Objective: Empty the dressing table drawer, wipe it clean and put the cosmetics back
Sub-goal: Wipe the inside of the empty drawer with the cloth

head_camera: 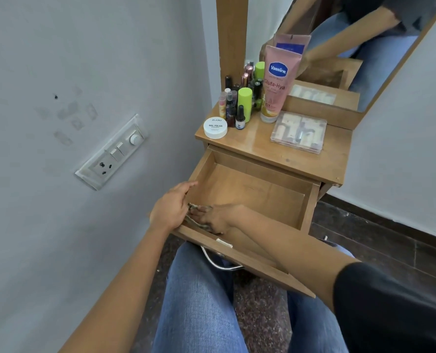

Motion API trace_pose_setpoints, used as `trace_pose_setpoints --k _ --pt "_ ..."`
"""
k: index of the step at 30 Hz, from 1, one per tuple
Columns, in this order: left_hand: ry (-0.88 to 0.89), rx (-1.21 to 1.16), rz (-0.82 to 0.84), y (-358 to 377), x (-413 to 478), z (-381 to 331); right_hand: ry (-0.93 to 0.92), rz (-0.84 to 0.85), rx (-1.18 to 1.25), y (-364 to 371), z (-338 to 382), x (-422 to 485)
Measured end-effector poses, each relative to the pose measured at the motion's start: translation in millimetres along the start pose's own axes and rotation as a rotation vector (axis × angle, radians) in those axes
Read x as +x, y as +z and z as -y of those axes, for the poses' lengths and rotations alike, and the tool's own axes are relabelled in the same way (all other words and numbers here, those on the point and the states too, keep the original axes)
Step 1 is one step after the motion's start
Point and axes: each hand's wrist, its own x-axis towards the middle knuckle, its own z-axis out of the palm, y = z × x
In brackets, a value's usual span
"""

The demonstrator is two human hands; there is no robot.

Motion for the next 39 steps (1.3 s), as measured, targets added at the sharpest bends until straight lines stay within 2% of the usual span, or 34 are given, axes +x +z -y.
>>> trace_pose_setpoints --k 4,12,17,21,28,39 --pt "-0.001 0.008 0.011 1 -1 0 0.016 -0.045 0.07 6 4 -9" --pt "0.023 0.051 0.038 0 -1 0 0.004 0.003 -0.103 -12 -19 -15" --pt "0.009 0.043 0.048 -1 -1 -1 0.213 -0.043 -0.038 -30 -56 -24" --pt "0.016 0.048 0.066 1 -1 1 0.375 0.039 -0.069 -48 -77 -18" --pt "0.042 0.064 0.046 1 -2 0 0.466 0.041 -0.15 -56 -72 -21" --pt "0.031 0.061 0.058 0 -1 2 0.557 0.061 0.058 -22 -74 -65"
